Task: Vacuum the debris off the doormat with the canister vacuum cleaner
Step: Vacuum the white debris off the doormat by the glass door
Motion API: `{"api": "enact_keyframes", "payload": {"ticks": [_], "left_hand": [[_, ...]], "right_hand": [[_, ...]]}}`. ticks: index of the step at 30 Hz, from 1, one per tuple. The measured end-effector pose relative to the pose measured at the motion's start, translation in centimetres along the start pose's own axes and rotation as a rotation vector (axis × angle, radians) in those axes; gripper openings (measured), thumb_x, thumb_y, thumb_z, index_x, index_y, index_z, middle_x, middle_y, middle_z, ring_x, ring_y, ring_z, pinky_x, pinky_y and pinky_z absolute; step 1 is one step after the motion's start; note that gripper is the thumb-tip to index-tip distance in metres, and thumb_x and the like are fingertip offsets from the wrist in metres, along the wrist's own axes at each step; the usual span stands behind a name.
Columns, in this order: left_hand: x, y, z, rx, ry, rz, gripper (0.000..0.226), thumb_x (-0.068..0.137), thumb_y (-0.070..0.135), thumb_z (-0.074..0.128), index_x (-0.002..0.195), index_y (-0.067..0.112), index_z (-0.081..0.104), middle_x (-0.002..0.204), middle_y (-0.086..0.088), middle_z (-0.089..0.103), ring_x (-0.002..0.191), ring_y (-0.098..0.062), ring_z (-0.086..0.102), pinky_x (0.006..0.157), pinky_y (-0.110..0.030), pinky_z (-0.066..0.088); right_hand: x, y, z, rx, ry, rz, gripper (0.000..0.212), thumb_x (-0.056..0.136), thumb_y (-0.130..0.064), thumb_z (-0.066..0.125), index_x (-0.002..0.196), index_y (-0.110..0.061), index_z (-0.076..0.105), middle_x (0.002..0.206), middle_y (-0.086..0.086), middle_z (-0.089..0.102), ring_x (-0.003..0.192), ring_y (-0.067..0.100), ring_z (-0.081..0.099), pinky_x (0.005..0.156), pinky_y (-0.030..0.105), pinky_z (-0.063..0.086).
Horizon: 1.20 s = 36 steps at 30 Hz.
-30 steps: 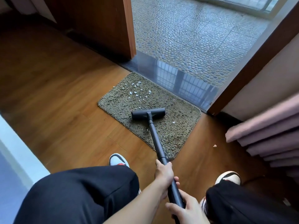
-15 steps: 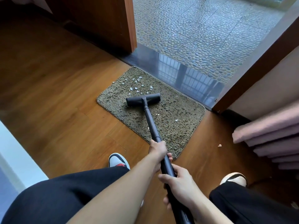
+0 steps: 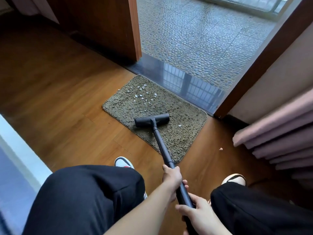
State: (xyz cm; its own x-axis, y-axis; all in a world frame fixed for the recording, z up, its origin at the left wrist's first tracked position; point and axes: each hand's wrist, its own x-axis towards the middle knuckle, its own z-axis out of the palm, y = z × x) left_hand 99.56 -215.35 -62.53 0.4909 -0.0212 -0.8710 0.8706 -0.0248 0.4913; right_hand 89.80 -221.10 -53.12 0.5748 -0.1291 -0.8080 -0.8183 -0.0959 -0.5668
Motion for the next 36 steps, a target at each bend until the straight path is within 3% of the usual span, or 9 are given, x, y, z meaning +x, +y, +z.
{"api": "enact_keyframes", "payload": {"ticks": [5,8,13,16,23,28,31,36], "left_hand": [[-2.1,-1.4,0.2,-0.015,-0.009,0.022,0.021,0.102,0.019,0.040,0.122,0.014,0.036,0.079,-0.010,0.044,0.043,-0.015,0.045,0.039,-0.021,0.042],[-1.9,-0.5,-0.1,-0.022,0.008,0.031,0.018,0.103,0.019,0.042,0.119,0.012,0.039,0.074,-0.010,0.045,0.042,-0.015,0.045,0.039,-0.021,0.042],[0.2,1.9,-0.3,0.010,0.026,0.045,0.021,0.104,0.020,0.041,0.123,0.012,0.039,0.072,-0.009,0.045,0.038,-0.014,0.044,0.038,-0.020,0.042],[2.8,4.6,0.5,0.038,0.038,0.052,0.028,0.103,0.021,0.041,0.130,0.015,0.037,0.077,-0.009,0.048,0.037,-0.013,0.046,0.038,-0.021,0.043],[7.7,11.4,1.3,0.061,0.003,0.022,0.027,0.101,0.019,0.040,0.128,0.019,0.036,0.073,-0.009,0.046,0.036,-0.013,0.046,0.040,-0.023,0.044],[9.5,15.0,1.1,0.093,-0.001,0.006,0.030,0.102,0.020,0.040,0.131,0.020,0.034,0.073,-0.008,0.045,0.035,-0.012,0.045,0.038,-0.022,0.042],[9.9,16.9,0.5,0.102,-0.014,-0.001,0.032,0.103,0.021,0.039,0.134,0.023,0.032,0.070,-0.008,0.044,0.035,-0.011,0.045,0.037,-0.021,0.042],[10.8,19.0,-1.6,0.167,-0.026,0.016,0.037,0.103,0.021,0.040,0.140,0.021,0.032,0.076,-0.009,0.047,0.039,-0.011,0.047,0.038,-0.021,0.044]], "right_hand": [[-2.8,0.8,0.0,0.066,-0.024,0.003,0.027,0.086,-0.012,0.072,0.109,-0.024,0.066,0.069,0.009,0.065,0.043,0.024,0.062,0.043,0.028,0.050],[-3.0,0.6,0.3,0.102,-0.053,-0.018,0.033,0.084,-0.012,0.073,0.109,-0.029,0.061,0.079,0.014,0.068,0.044,0.028,0.063,0.043,0.029,0.051],[-1.0,-0.1,1.0,0.197,-0.056,-0.020,0.040,0.088,-0.014,0.072,0.118,-0.038,0.060,0.061,0.011,0.062,0.042,0.029,0.060,0.041,0.030,0.050],[1.4,-2.1,0.4,0.245,-0.036,-0.009,0.042,0.089,-0.012,0.072,0.116,-0.042,0.061,0.063,0.014,0.063,0.043,0.030,0.060,0.041,0.030,0.049],[7.1,-9.1,-0.8,0.233,0.045,0.028,0.049,0.081,-0.012,0.083,0.116,-0.043,0.067,0.068,0.006,0.074,0.058,0.018,0.069,0.067,0.028,0.052],[8.4,-13.2,-0.5,0.263,0.054,0.025,0.050,0.084,-0.009,0.078,0.120,-0.041,0.066,0.058,0.002,0.068,0.044,0.014,0.061,0.046,0.024,0.050],[9.1,-14.6,0.2,0.290,0.038,0.026,0.054,0.087,-0.011,0.076,0.128,-0.043,0.062,0.060,0.005,0.066,0.043,0.022,0.061,0.043,0.027,0.050],[9.6,-17.1,2.6,0.332,0.067,-0.004,0.047,0.089,-0.015,0.073,0.117,-0.051,0.062,0.062,0.008,0.066,0.044,0.029,0.061,0.041,0.030,0.053]]}}
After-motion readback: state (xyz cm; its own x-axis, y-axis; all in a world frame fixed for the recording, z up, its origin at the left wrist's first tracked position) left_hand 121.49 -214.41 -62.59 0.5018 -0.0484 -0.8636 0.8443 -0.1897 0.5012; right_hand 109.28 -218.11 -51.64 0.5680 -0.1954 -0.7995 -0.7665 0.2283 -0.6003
